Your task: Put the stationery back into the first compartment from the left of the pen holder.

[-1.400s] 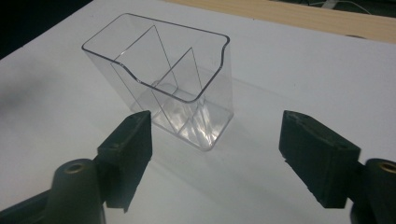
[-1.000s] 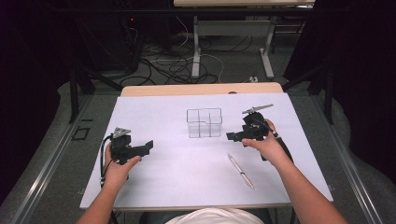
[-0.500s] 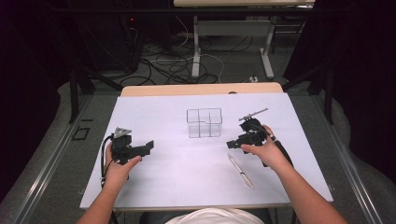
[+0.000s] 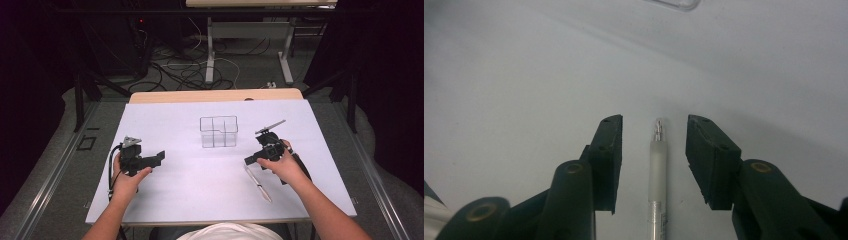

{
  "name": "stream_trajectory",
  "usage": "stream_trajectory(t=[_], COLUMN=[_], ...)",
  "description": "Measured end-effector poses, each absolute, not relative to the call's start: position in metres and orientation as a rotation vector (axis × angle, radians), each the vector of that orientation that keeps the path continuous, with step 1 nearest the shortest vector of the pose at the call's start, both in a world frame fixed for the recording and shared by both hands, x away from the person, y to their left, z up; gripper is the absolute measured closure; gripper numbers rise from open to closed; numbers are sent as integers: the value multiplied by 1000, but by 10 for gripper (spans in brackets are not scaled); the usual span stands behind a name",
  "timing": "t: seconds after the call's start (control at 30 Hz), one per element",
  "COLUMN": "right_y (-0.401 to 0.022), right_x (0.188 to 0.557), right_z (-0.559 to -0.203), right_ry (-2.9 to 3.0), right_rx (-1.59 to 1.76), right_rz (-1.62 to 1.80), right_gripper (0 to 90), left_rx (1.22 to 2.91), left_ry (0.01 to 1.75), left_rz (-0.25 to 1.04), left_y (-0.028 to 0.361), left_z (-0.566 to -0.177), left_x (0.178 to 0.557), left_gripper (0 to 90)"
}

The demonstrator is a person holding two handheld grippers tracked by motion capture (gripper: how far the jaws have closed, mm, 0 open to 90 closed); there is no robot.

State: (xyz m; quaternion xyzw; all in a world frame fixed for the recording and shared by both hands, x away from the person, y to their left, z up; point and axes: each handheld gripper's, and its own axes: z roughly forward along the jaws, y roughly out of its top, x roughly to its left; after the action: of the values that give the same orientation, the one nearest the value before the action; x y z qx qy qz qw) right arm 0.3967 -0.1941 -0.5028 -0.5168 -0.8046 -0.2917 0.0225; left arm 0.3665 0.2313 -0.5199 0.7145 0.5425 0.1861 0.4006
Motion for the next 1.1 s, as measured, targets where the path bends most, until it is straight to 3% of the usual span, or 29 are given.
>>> stream_trajectory(t=[1.1], right_y=[-182], right_x=[397], right_z=[-529], right_ry=[-2518], right_rx=[-1559], right_rz=[-537], right_gripper=[746], left_rx=[1807], left_ry=[1369], left_rz=[477], left_y=[233], left_z=[-519], left_x=[366], left_gripper=[32])
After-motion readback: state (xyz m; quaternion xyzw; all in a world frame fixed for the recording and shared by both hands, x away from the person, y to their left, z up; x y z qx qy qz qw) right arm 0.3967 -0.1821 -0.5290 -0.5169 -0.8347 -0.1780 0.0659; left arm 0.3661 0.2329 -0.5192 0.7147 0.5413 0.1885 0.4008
